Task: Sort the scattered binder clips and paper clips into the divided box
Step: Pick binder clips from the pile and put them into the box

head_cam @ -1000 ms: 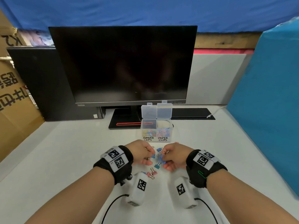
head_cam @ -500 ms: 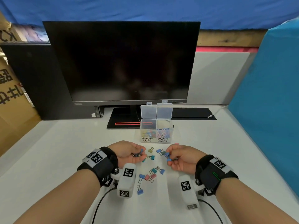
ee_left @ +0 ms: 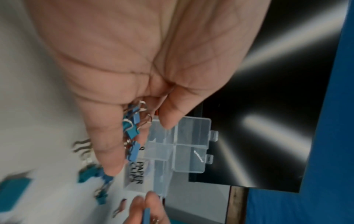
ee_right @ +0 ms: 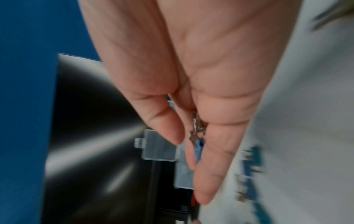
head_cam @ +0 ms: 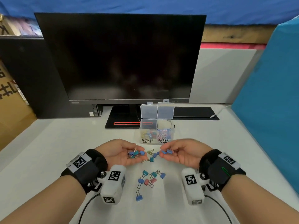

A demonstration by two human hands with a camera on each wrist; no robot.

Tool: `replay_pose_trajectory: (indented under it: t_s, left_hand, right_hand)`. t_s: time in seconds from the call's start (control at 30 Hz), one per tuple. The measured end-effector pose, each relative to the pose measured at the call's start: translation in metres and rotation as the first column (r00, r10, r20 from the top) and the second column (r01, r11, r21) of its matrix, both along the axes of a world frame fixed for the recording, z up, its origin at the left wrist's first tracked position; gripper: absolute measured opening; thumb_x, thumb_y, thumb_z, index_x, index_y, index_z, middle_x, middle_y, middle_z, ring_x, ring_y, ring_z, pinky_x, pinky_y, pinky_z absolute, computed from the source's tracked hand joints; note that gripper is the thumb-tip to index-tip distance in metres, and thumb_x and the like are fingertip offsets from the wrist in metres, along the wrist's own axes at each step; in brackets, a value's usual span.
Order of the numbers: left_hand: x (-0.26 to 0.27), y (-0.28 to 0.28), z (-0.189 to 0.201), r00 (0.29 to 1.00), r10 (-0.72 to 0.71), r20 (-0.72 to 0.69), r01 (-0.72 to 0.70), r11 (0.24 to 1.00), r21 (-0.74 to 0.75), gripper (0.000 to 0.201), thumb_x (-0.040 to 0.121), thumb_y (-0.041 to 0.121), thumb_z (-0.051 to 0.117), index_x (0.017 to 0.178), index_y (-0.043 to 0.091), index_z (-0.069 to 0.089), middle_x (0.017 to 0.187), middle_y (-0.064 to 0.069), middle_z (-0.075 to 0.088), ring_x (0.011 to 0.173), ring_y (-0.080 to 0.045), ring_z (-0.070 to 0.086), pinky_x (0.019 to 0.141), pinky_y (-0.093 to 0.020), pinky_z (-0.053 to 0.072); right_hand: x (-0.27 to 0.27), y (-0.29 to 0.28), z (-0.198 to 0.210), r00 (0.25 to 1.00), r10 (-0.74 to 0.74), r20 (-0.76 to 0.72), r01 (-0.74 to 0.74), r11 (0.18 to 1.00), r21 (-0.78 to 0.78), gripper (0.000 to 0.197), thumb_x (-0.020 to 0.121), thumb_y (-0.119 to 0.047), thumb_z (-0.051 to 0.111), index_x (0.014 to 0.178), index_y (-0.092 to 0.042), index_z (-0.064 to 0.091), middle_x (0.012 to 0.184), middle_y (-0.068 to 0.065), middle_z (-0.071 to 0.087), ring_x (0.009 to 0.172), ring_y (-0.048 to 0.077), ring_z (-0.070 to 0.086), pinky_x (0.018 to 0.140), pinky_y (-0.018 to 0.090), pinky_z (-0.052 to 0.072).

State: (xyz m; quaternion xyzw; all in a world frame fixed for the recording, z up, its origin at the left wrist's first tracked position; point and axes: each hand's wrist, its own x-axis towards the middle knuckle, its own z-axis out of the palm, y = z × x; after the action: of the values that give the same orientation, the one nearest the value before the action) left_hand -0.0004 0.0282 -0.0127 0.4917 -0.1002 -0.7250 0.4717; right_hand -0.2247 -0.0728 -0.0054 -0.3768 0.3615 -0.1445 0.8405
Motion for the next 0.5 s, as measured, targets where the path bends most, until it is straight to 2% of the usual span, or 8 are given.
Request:
replay_pose_trajectory:
  t_s: [0.1,0.2,0.27,0.33,0.37,0.4,0.47,0.5]
  left_hand:
    - [0.01,-0.003,0.016,1.0,0.008,0.002,-0.008,0.996,-0.084,0.039,0.078,-0.002,0.056,0.115,-0.013,0.06,0.12,-0.032,0.061,0.089,-0.037,0.071,0.062,-0.036,0.062]
    - [0.021,-0.017,0.031,0.996,0.025,0.084,-0.01,0.984,-0.177,0.031,0.09,-0.006,0.046,0.117,-0.01,0.059,0.118,-0.028,0.064,0.093,-0.029,0.072,0.07,-0.029,0.062]
    - [0.026,-0.032,0.036,0.984,0.126,0.123,-0.099,0.973,-0.209,0.032,0.094,-0.009,0.041,0.122,-0.009,0.055,0.115,-0.026,0.065,0.095,-0.028,0.07,0.072,-0.027,0.061]
    - [0.026,-0.045,0.039,0.967,0.21,0.142,-0.174,0.957,-0.233,0.03,0.094,-0.011,0.041,0.121,-0.009,0.054,0.113,-0.025,0.065,0.096,-0.029,0.068,0.073,-0.027,0.061]
    - [0.023,-0.05,0.041,0.962,0.226,0.151,-0.185,0.952,-0.243,0.029,0.094,-0.011,0.041,0.119,-0.01,0.055,0.114,-0.025,0.064,0.097,-0.029,0.067,0.075,-0.028,0.061]
    - [0.02,-0.054,0.043,0.958,0.233,0.169,-0.186,0.95,-0.251,0.027,0.094,-0.012,0.04,0.117,-0.011,0.055,0.115,-0.025,0.062,0.097,-0.029,0.066,0.079,-0.029,0.059]
    - [0.013,-0.064,0.044,0.948,0.235,0.217,-0.177,0.95,-0.257,0.026,0.094,-0.013,0.041,0.116,-0.012,0.056,0.115,-0.027,0.06,0.095,-0.029,0.064,0.086,-0.032,0.051]
    - [0.009,-0.07,0.044,0.944,0.236,0.233,-0.175,0.951,-0.254,0.025,0.094,-0.013,0.042,0.114,-0.012,0.056,0.114,-0.028,0.058,0.095,-0.031,0.063,0.088,-0.034,0.049]
  right_hand:
    - [0.016,-0.013,0.027,0.999,0.037,0.004,-0.037,0.996,-0.086,0.033,0.092,0.016,0.034,0.116,0.014,0.056,0.118,0.029,0.061,0.101,0.033,0.068,0.078,0.031,0.06]
    - [0.04,-0.027,0.048,1.0,-0.006,-0.013,0.004,0.988,-0.153,0.039,0.092,0.019,0.029,0.127,0.015,0.047,0.13,0.03,0.052,0.111,0.037,0.06,0.073,0.03,0.059]
    - [0.057,-0.035,0.054,0.998,-0.037,-0.056,0.026,0.983,-0.182,0.038,0.092,0.02,0.027,0.123,0.016,0.048,0.129,0.032,0.05,0.108,0.037,0.058,0.065,0.029,0.06]
    - [0.068,-0.042,0.055,0.993,-0.04,-0.114,0.016,0.981,-0.195,0.036,0.09,0.021,0.024,0.108,0.013,0.054,0.121,0.031,0.051,0.108,0.038,0.057,0.065,0.03,0.06]
    - [0.072,-0.046,0.055,0.99,-0.038,-0.138,0.009,0.979,-0.202,0.036,0.089,0.022,0.023,0.105,0.013,0.054,0.118,0.03,0.05,0.111,0.039,0.057,0.071,0.032,0.059]
    - [0.074,-0.049,0.054,0.987,-0.039,-0.155,0.005,0.977,-0.212,0.039,0.089,0.022,0.022,0.111,0.013,0.052,0.119,0.03,0.049,0.116,0.04,0.055,0.08,0.035,0.057]
    - [0.073,-0.053,0.053,0.983,-0.032,-0.182,-0.011,0.973,-0.229,0.048,0.088,0.022,0.02,0.131,0.014,0.041,0.133,0.034,0.046,0.127,0.042,0.047,0.099,0.041,0.045]
    - [0.072,-0.054,0.054,0.982,-0.025,-0.187,-0.019,0.973,-0.231,0.051,0.088,0.021,0.02,0.136,0.014,0.037,0.138,0.034,0.042,0.132,0.042,0.042,0.105,0.043,0.039]
